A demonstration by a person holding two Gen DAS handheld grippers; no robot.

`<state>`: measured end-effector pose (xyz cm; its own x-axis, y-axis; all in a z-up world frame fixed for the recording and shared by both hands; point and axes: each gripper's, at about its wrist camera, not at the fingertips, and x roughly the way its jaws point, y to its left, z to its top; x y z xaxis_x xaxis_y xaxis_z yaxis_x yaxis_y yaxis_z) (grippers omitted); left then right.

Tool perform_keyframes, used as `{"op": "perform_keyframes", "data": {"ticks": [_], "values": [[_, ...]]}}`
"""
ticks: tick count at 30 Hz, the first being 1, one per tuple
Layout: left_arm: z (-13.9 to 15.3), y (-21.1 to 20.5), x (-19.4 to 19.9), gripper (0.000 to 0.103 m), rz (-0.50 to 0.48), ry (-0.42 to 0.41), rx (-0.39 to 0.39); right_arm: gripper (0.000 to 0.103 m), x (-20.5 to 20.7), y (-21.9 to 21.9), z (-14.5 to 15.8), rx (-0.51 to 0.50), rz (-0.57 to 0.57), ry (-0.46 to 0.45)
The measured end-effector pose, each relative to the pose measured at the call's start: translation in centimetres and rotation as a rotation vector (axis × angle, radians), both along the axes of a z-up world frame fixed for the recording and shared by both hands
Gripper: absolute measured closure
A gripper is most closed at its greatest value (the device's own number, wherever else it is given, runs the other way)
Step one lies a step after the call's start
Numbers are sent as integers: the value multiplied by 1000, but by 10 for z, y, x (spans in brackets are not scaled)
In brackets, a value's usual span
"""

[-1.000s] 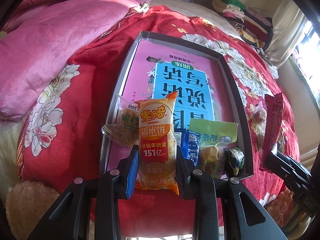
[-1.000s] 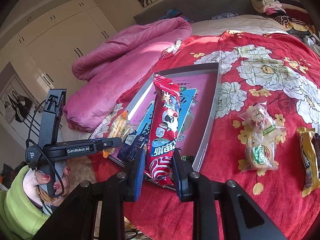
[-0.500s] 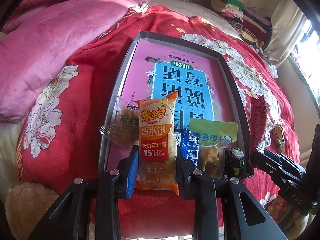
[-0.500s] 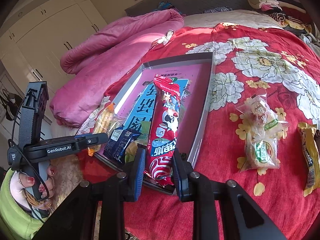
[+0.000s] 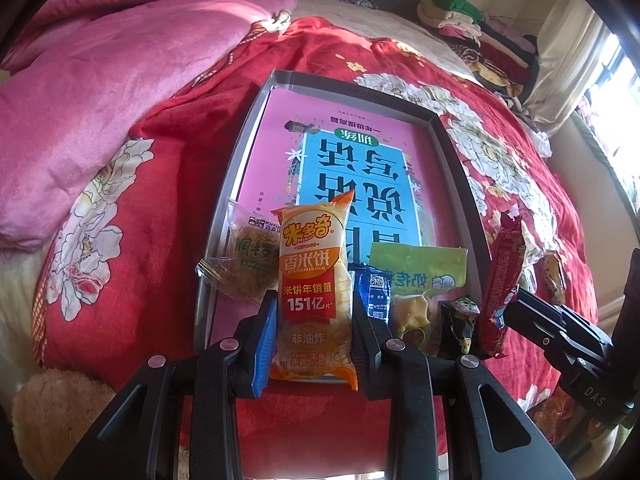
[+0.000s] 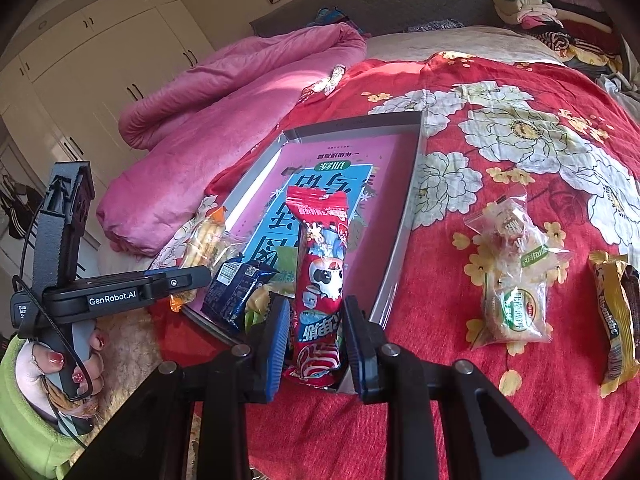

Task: Organize snacks
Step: 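Lower the orange bag into the tray with the left tool while the right tool lowers the red tube, then open both tools and move them back toward the remaining snacks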

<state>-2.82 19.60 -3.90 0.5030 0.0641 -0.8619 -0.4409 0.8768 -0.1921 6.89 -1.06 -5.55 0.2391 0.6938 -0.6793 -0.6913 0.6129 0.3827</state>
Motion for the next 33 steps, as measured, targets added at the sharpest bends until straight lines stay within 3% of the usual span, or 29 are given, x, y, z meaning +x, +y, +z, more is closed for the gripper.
{"op": "perform_keyframes", "data": {"ticks": [8,12,23,33], "values": [[9,-2,-2,66,-2,-37,15,72,1,-11,5,-1,-22,-32],[14,-4,-2,53,-3,-60,26,71,6,-21,7,8,-47,-37],[35,-13,-5,34,-11,-143,57,60,17,-55,25,9,-137,-119],[65,-49,2,30,-65,-196,56,56,15,-81,45,-20,-169,-249]]}}
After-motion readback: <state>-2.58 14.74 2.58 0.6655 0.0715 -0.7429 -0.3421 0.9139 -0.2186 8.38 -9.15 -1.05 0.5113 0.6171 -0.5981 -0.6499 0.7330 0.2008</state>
